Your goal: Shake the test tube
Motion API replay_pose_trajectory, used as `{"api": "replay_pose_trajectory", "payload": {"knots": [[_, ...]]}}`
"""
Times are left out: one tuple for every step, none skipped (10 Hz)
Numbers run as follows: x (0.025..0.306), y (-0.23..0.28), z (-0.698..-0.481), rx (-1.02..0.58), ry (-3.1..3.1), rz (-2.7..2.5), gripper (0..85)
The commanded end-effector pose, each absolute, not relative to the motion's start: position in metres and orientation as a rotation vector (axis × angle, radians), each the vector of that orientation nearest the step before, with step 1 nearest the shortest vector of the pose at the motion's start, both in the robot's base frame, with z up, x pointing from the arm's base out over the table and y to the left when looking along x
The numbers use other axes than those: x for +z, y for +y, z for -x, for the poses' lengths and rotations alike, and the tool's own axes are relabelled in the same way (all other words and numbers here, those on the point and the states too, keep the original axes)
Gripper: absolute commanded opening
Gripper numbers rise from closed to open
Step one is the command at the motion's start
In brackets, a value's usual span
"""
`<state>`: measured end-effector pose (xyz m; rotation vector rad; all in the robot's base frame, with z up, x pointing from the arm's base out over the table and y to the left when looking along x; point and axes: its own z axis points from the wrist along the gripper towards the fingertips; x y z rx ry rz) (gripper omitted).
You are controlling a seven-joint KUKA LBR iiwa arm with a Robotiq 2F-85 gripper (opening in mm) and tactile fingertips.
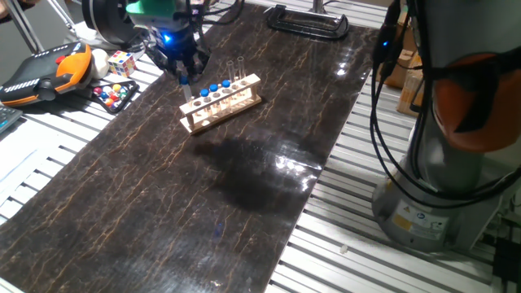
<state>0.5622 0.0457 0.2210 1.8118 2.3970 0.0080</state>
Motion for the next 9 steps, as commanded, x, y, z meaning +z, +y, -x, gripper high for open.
{"api": "replay_pose_trajectory", "payload": {"knots": [[0.220,0.049,-0.561,0.283,2.494,-2.007,0.7],[0.219,0.052,-0.559,0.327,2.493,-2.049,0.7],[0.219,0.055,-0.557,0.338,2.494,-2.062,0.7],[0.218,0.058,-0.556,0.337,2.486,-2.072,0.7],[0.217,0.058,-0.556,0.349,2.471,-2.082,0.7],[0.215,0.054,-0.558,0.326,2.470,-2.051,0.7],[0.214,0.047,-0.559,0.240,2.477,-1.969,0.7],[0.214,0.041,-0.560,0.158,2.478,-1.889,0.7],[0.214,0.035,-0.562,0.115,2.472,-1.847,0.7]]}}
